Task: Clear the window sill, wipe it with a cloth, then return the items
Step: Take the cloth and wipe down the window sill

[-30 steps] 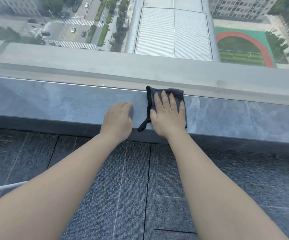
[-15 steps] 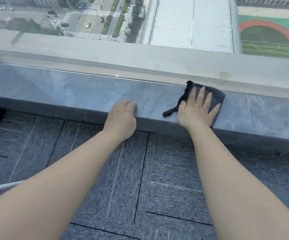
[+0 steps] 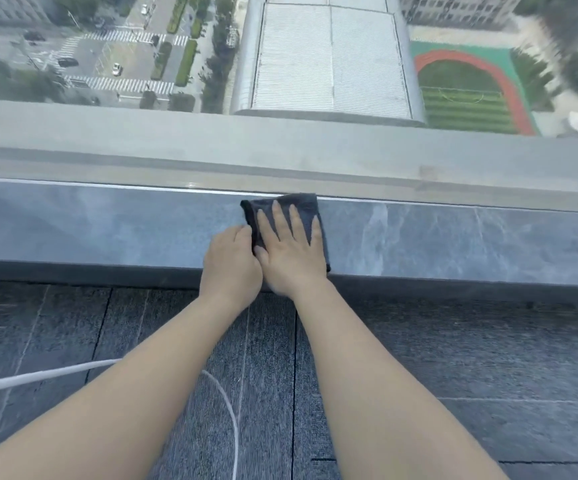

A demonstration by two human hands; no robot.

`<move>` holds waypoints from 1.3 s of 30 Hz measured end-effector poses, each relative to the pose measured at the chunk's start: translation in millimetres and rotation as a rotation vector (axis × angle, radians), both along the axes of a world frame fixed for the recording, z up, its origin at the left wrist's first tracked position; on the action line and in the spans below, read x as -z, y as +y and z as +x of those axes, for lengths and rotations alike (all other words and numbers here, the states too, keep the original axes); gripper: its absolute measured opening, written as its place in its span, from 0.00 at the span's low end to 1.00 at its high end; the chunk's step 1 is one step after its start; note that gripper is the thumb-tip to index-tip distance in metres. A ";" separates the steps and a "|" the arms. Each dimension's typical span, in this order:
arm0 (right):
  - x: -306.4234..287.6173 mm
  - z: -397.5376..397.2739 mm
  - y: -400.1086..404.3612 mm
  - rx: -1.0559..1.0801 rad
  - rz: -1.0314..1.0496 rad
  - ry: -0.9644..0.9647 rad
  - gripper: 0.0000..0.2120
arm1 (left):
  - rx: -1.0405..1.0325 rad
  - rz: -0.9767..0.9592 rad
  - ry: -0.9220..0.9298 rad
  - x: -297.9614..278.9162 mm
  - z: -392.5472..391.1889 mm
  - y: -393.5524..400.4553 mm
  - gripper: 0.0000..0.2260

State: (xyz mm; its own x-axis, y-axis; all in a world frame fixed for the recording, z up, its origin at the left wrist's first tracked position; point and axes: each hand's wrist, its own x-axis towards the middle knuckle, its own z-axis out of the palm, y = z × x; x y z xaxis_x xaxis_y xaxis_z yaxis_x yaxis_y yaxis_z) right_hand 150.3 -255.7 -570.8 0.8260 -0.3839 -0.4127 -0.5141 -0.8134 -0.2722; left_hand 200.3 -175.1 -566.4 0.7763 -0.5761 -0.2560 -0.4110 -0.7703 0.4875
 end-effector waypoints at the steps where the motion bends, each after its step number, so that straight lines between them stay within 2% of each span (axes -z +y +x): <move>1: -1.7 -2.4 -0.8 0.010 0.010 0.015 0.27 | 0.019 0.000 0.007 -0.4 -1.6 0.9 0.15; 6: -6.0 -21.6 -9.0 0.078 0.027 0.069 0.27 | 0.116 0.032 0.078 -10.4 -14.7 -8.7 0.17; 10: -2.4 -34.9 -33.0 0.110 0.002 0.040 0.27 | 0.192 0.021 0.032 -7.2 -24.3 -29.8 0.20; 25: 8.7 -166.6 -188.4 0.201 -0.122 -0.003 0.26 | 0.141 0.135 -0.101 -7.7 -128.3 -135.4 0.17; 30: 5.1 -222.2 -230.3 0.431 -0.151 0.040 0.26 | 0.188 0.165 -0.124 -10.3 -159.3 -160.9 0.17; 33: 4.6 -223.6 -234.2 0.505 -0.137 0.040 0.27 | 0.226 0.201 -0.144 -9.2 -168.6 -168.2 0.19; 35: 4.1 -213.5 -231.1 0.480 -0.119 0.038 0.27 | 0.254 0.227 -0.141 -6.3 -169.7 -167.7 0.20; 39: 5.2 -194.0 -213.0 0.182 -0.108 -0.027 0.26 | 0.311 0.268 -0.124 -0.5 -171.2 -160.7 0.22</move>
State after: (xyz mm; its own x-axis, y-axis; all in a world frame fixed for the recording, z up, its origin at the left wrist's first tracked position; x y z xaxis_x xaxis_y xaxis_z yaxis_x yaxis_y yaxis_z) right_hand -43.8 -468.7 -576.0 0.7490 -0.5689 -0.3397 -0.6491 -0.7329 -0.2038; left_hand 29.1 -335.8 -565.9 0.6105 -0.7132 -0.3444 -0.6866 -0.6933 0.2188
